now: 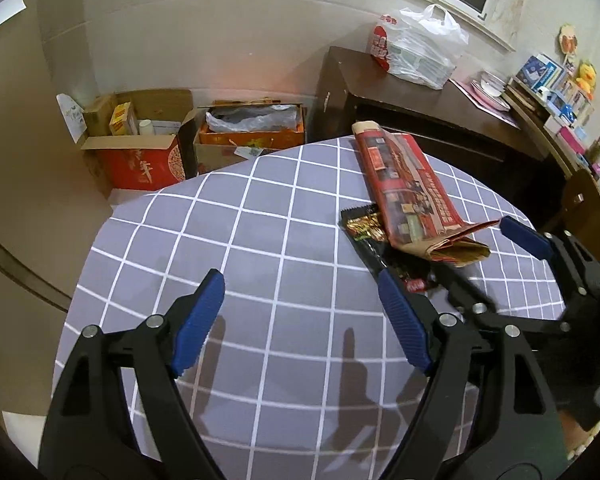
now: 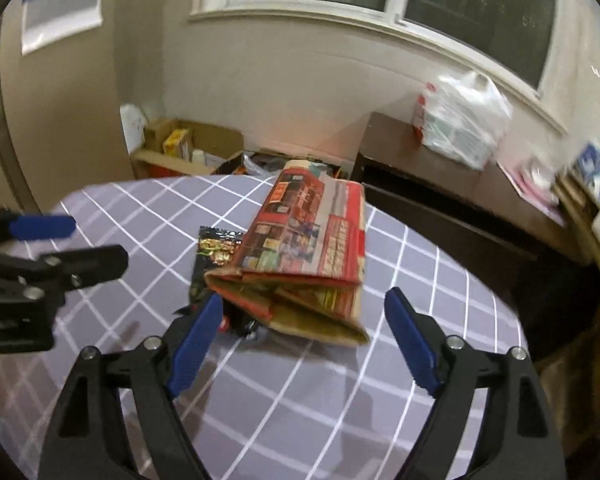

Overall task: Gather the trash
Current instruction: 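Grasp the red printed booklet with the right gripper while the left gripper grasps the black snack bag, then carry the red booklet and black snack bag over to the floor bin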

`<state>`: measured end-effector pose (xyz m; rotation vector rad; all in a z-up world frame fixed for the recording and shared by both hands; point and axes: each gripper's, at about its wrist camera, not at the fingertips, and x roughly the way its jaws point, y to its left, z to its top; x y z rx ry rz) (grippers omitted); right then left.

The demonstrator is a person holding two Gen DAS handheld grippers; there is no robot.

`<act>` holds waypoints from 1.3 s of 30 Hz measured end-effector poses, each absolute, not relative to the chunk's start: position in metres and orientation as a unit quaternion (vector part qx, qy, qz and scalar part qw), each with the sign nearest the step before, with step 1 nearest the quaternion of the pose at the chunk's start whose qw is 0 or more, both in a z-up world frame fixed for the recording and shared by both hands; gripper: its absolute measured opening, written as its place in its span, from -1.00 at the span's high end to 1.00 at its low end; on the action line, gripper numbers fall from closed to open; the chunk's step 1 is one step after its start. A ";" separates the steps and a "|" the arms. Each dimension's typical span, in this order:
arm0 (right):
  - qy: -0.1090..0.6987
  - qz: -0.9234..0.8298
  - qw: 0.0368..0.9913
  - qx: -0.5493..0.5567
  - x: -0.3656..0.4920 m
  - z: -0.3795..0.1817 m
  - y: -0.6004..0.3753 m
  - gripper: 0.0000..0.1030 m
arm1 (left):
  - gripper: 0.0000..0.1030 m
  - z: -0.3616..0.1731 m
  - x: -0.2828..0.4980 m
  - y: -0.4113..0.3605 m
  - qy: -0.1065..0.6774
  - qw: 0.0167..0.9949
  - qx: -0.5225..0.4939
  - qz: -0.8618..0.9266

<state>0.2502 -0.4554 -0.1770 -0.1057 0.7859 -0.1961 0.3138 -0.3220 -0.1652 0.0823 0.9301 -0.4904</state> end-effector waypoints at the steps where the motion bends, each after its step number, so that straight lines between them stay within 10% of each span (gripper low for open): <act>1: 0.385 -0.089 0.917 -0.059 0.254 -0.180 -0.454 -0.58 | -0.52 -0.167 0.316 -0.324 0.445 0.863 0.042 -0.236; 6: 0.388 -0.060 0.919 -0.023 0.269 -0.187 -0.467 -0.56 | -0.52 -0.174 0.319 -0.331 0.448 0.860 0.046 -0.240; 11: 0.398 -0.050 0.916 -0.002 0.272 -0.193 -0.478 -0.04 | -0.53 -0.177 0.324 -0.339 0.454 0.857 0.040 -0.242; 13: 0.397 -0.047 0.917 0.008 0.270 -0.192 -0.480 0.64 | -0.53 -0.178 0.325 -0.342 0.457 0.856 0.038 -0.238; 15: 0.398 -0.045 0.916 0.022 0.265 -0.192 -0.482 0.72 | -0.53 -0.177 0.326 -0.347 0.460 0.855 0.034 -0.237; 34: 0.369 -0.044 0.923 0.097 0.230 -0.168 -0.505 0.78 | -0.52 -0.199 0.321 -0.415 0.456 0.856 0.124 -0.210; 39: 0.369 -0.038 0.923 0.099 0.230 -0.169 -0.501 0.78 | 0.34 -0.193 0.315 -0.418 0.438 0.857 0.142 -0.230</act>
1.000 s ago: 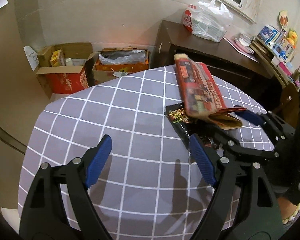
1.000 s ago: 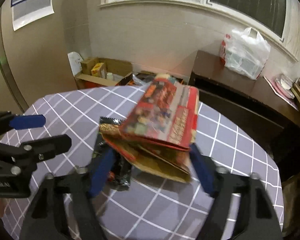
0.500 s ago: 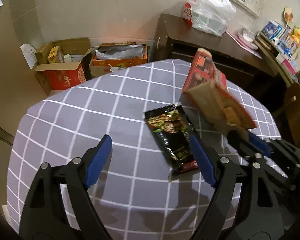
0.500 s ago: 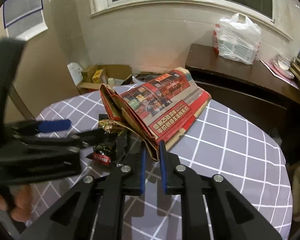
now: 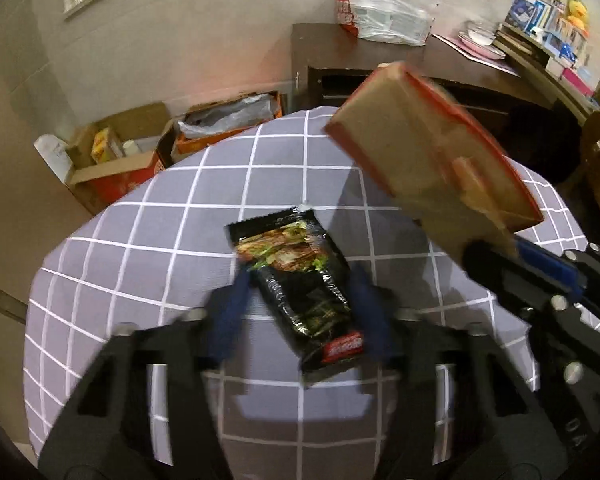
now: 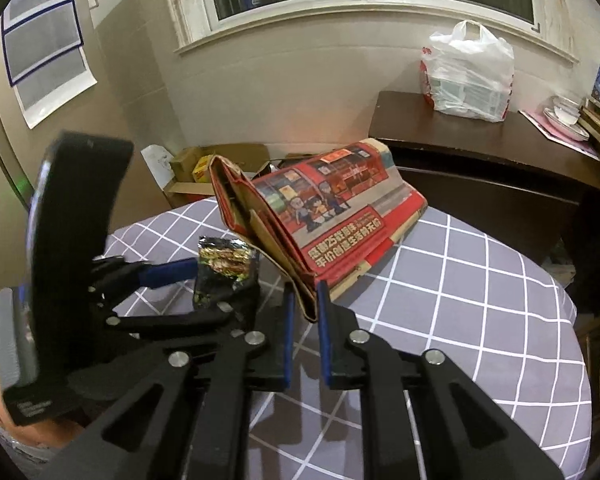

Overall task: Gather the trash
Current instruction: 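Carry the red booklet and black snack bag over to the floor bin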

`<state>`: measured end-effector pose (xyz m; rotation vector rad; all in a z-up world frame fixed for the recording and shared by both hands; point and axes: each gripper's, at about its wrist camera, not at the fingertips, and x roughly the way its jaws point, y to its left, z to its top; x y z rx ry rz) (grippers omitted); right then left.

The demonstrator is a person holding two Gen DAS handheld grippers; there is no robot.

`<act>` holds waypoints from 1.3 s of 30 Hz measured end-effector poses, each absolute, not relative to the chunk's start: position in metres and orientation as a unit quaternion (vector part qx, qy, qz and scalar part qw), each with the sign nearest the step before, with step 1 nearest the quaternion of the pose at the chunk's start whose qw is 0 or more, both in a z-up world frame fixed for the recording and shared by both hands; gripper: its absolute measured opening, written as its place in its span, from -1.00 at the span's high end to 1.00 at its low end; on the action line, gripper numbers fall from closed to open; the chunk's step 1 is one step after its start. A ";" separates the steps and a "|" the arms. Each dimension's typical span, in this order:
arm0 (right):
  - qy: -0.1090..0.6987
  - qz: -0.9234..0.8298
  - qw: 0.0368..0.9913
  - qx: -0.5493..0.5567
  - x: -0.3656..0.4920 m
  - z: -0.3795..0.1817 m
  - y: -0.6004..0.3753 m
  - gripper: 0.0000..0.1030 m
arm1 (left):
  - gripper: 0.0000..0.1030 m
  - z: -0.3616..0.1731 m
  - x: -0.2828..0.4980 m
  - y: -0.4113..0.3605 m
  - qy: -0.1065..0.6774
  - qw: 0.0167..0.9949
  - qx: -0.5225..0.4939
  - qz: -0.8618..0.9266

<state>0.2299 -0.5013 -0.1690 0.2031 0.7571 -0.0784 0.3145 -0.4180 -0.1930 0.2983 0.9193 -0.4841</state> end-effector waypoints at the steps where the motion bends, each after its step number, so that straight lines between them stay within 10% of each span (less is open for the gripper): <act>1: 0.370 -0.036 0.924 0.095 0.231 -0.169 -0.499 0.78 | 0.54 -0.192 0.315 -0.416 0.438 0.856 0.139 -0.237; 5: 0.371 -0.020 0.925 0.081 0.234 -0.168 -0.490 0.80 | 0.86 -0.184 0.314 -0.402 0.441 0.852 0.114 -0.258; 39: 0.359 0.210 0.909 0.021 0.210 -0.098 -0.120 0.85 | 0.90 -0.117 0.210 0.037 0.374 0.920 -0.075 -0.093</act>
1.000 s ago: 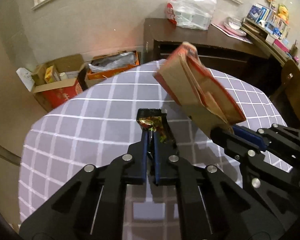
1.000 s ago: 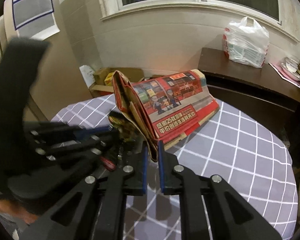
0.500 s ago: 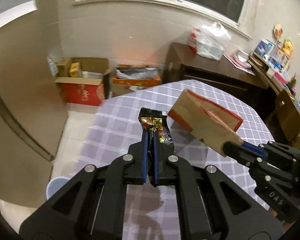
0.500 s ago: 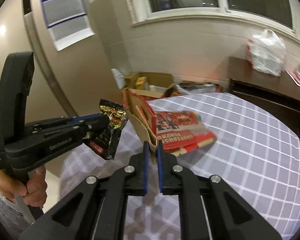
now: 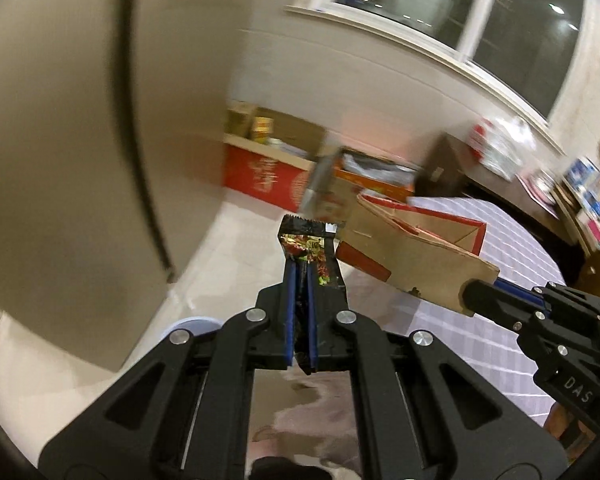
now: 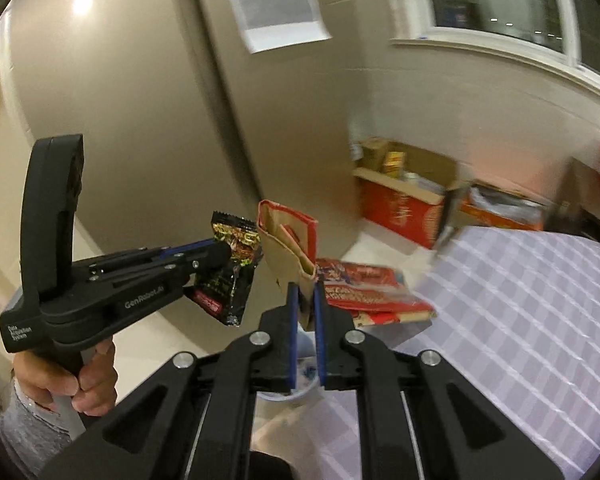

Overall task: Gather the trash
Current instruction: 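Carry the red booklet and black snack bag over to the floor bin, then open the right gripper to drop the booklet while the left gripper releases the snack bag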

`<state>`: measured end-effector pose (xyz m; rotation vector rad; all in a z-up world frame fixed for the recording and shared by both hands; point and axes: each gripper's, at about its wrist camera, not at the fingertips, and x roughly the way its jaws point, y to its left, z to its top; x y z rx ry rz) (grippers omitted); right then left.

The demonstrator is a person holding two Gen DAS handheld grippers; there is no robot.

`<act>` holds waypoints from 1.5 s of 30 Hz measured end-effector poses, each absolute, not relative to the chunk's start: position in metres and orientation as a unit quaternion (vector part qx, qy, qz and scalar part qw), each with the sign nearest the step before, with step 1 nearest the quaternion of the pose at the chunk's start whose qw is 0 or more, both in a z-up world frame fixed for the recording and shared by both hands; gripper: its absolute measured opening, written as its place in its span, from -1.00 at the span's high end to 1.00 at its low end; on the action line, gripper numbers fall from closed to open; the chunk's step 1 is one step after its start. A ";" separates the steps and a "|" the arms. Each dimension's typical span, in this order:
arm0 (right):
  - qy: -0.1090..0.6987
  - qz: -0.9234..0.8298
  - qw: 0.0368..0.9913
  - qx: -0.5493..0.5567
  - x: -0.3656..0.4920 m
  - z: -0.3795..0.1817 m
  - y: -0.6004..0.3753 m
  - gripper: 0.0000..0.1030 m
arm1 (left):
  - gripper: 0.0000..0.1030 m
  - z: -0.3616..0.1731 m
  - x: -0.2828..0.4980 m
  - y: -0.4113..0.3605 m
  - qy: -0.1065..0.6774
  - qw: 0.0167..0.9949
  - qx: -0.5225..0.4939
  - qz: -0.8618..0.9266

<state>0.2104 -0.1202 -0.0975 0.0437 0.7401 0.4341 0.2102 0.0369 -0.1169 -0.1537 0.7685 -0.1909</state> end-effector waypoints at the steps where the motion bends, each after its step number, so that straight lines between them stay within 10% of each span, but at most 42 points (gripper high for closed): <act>1: 0.361 0.216 0.907 0.019 0.213 -0.100 -0.109 0.85 | 0.90 -0.121 0.209 0.054 0.375 0.920 -0.081 -0.082; 21: 0.479 0.263 0.837 0.027 0.300 -0.255 0.059 0.90 | 0.90 -0.267 0.257 0.171 0.475 0.872 -0.109 0.036; 27: 0.486 0.242 0.839 0.027 0.311 -0.283 0.067 0.05 | 0.90 -0.290 0.261 0.184 0.493 0.863 -0.098 0.057; 45: 0.477 0.146 0.866 -0.004 0.287 -0.270 0.034 -0.53 | 0.89 -0.294 0.268 0.161 0.513 0.853 -0.086 0.035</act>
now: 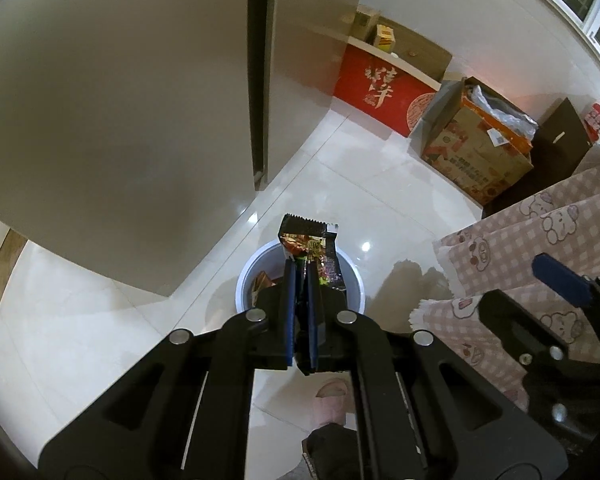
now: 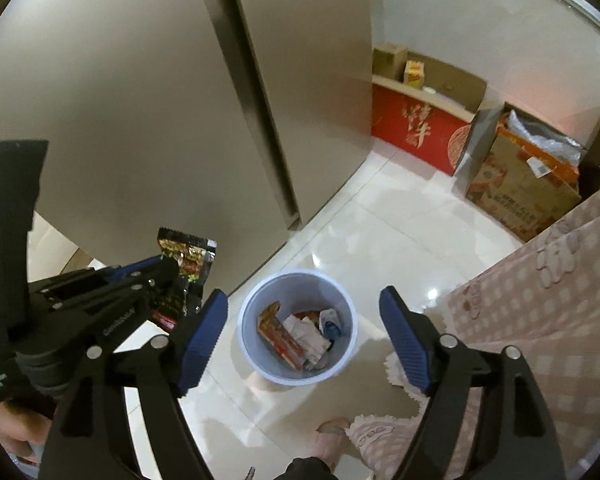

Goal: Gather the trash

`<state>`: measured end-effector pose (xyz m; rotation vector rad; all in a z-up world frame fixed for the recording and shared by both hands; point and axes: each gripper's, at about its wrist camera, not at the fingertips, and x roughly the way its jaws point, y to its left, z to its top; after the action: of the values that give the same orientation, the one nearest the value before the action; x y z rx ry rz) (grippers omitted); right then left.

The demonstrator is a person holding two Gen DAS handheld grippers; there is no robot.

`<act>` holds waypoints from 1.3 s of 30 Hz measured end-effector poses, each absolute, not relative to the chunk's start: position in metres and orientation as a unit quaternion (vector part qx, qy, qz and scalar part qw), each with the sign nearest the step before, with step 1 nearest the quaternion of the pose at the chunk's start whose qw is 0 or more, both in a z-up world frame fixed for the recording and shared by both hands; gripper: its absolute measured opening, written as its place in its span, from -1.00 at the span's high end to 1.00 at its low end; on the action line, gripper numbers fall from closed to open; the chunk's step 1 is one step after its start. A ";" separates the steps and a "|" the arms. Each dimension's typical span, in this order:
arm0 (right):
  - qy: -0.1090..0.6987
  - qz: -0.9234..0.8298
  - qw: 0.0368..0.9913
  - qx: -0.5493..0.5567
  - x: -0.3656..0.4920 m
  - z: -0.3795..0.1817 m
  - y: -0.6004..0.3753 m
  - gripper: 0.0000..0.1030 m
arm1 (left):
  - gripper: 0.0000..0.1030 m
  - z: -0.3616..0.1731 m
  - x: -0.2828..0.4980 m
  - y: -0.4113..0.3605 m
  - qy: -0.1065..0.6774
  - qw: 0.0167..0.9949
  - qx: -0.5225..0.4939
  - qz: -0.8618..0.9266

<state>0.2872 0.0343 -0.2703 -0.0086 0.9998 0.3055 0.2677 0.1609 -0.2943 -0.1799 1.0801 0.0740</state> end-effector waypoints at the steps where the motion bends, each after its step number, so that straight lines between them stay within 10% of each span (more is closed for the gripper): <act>1: 0.472 0.142 0.870 -0.001 0.285 -0.265 0.031 -0.54 | 0.89 -0.293 0.267 0.160 0.512 0.854 -0.086 0.035; 6: 0.446 0.140 0.884 0.014 0.274 -0.243 0.017 -0.55 | 0.73 -0.277 0.266 0.159 0.512 0.854 -0.092 0.034; 8: 0.437 0.135 0.889 0.019 0.270 -0.234 0.011 -0.57 | -0.45 -0.272 0.264 0.160 0.510 0.854 -0.094 0.050; 39: 0.283 0.096 0.954 -0.004 0.084 -0.061 -0.060 -0.81 | -0.72 -0.050 0.063 0.077 0.321 0.947 -0.002 0.035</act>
<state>0.0844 -0.0603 -0.0606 -0.0086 0.5758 0.1945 0.0625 0.0767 -0.0498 -0.0047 0.6531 0.0715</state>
